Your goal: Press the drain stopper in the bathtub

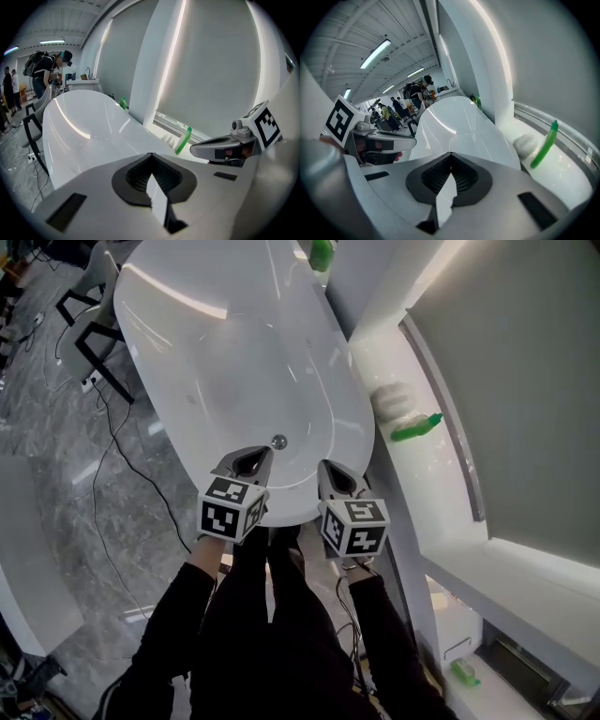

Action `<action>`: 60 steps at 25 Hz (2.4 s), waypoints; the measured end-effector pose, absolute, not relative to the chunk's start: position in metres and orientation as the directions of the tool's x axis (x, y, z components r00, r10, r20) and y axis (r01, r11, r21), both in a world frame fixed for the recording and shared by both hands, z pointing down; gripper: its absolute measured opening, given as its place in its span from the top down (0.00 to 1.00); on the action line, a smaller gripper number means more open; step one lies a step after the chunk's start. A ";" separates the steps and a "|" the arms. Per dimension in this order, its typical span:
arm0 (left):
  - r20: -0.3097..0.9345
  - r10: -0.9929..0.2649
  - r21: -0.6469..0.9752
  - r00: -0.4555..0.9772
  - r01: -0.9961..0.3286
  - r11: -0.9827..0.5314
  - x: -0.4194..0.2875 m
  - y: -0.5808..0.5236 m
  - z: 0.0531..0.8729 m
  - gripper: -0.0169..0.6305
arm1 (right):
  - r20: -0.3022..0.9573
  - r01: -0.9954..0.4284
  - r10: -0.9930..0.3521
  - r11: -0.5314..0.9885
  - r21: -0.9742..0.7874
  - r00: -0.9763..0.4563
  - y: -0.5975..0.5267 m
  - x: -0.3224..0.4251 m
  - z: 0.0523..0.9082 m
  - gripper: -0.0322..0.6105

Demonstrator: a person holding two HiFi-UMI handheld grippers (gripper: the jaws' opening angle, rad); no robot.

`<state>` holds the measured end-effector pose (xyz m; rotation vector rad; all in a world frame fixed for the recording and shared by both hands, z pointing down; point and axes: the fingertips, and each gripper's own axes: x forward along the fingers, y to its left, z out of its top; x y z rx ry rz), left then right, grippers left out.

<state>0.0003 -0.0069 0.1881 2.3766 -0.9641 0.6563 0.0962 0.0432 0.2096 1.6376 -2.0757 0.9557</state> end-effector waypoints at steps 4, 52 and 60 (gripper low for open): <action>0.609 -0.475 0.265 0.635 -0.728 -0.633 0.001 -0.027 0.215 0.97 | 0.650 -0.946 -0.705 0.096 -0.309 -0.284 0.028 0.092 0.236 0.95; 0.823 -0.175 0.353 0.540 -0.728 -0.588 0.024 -0.113 0.579 0.97 | 0.842 -0.926 -0.434 -0.048 -0.376 -0.319 -0.052 0.065 0.546 0.95; 0.829 -0.165 0.366 0.534 -0.742 -0.562 0.028 -0.117 0.613 0.97 | 0.847 -0.915 -0.411 -0.070 -0.397 -0.336 -0.058 0.068 0.582 0.95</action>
